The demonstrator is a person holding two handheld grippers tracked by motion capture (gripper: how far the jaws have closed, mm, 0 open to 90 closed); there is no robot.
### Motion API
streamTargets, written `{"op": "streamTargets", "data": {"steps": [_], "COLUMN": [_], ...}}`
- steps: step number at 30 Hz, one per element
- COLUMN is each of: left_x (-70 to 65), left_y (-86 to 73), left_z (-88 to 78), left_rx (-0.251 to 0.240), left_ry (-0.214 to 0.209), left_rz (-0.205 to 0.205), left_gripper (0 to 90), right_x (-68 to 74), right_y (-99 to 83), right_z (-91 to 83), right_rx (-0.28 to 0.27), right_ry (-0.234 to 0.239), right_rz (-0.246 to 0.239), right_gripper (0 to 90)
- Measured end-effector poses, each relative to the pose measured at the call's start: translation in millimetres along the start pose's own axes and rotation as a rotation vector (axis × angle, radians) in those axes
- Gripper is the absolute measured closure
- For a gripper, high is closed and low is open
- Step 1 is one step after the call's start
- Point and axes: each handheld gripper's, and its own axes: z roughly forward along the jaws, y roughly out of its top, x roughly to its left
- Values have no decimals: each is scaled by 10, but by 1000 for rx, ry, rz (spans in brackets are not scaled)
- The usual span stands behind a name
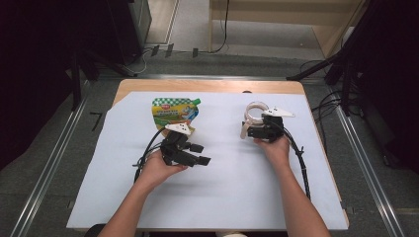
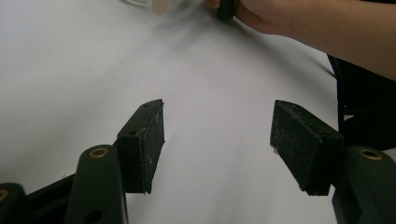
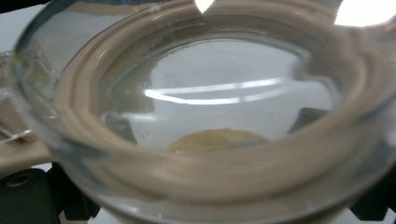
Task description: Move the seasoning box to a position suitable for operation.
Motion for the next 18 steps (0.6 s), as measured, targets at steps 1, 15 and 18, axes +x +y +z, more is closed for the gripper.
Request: {"op": "streamTargets", "data": {"steps": [1,15,18], "left_x": [2,14,13], "left_y": [-1,-28,-24], "left_z": [-3,10,17], "left_rx": [-2,1,2], "left_ry": [3,13,10], "left_rz": [0,1,-9], "left_gripper": [350,338,337], "right_x": [0,9,35], "right_y": [-1,15,20], "right_z": [5,-31,-57], "right_rx": [-4,-38,-56], "right_ry": [0,-20,-14], "right_rz": [-1,15,16], "right_gripper": [90,114,116]}}
